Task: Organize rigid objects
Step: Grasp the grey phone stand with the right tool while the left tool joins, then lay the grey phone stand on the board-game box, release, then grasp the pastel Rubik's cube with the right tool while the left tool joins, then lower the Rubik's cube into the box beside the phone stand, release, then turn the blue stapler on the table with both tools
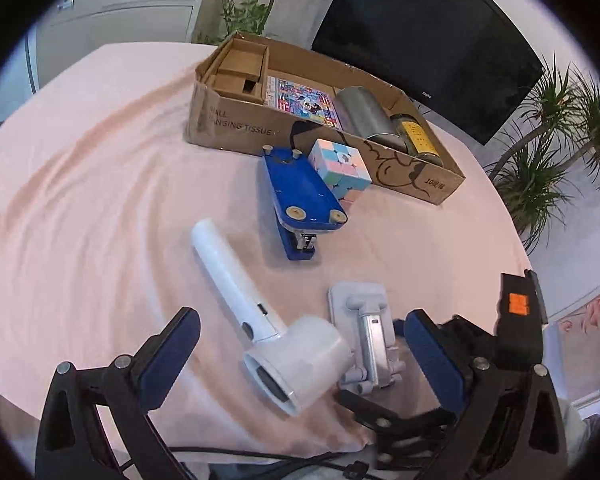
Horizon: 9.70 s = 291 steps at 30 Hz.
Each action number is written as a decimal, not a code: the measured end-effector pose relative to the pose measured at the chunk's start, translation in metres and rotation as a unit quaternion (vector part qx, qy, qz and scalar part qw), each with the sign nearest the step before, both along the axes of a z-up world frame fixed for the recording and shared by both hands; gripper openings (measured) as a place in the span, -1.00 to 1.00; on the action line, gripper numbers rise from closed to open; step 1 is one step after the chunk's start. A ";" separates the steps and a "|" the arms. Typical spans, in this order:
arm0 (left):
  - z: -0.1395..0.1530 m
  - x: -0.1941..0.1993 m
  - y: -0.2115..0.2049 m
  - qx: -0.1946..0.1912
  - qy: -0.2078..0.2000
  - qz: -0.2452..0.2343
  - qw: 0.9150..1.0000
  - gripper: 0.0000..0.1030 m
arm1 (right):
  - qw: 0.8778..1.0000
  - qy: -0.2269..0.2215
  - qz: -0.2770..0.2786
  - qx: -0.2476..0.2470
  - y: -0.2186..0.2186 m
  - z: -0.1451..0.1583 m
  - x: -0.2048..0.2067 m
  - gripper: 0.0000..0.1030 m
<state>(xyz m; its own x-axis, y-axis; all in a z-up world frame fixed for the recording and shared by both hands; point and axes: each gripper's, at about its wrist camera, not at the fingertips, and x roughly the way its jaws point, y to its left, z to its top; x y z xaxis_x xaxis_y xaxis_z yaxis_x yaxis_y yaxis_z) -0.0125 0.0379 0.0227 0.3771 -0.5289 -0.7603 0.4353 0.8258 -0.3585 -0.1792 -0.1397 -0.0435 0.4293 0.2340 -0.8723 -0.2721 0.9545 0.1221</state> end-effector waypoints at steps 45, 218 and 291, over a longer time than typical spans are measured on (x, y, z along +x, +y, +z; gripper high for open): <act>0.009 0.086 -0.104 -0.101 0.103 -0.121 0.982 -0.40 | 0.959 -0.044 -0.107 0.261 -0.091 0.066 0.040 0.22; -0.027 0.168 -0.047 -0.062 0.132 -0.064 0.987 0.35 | 0.990 -0.013 -0.027 0.138 -0.011 0.058 0.125 0.81; -0.038 0.075 -0.186 -0.128 0.226 -0.275 0.926 0.51 | 0.972 0.059 -0.185 0.129 -0.134 0.030 0.053 0.09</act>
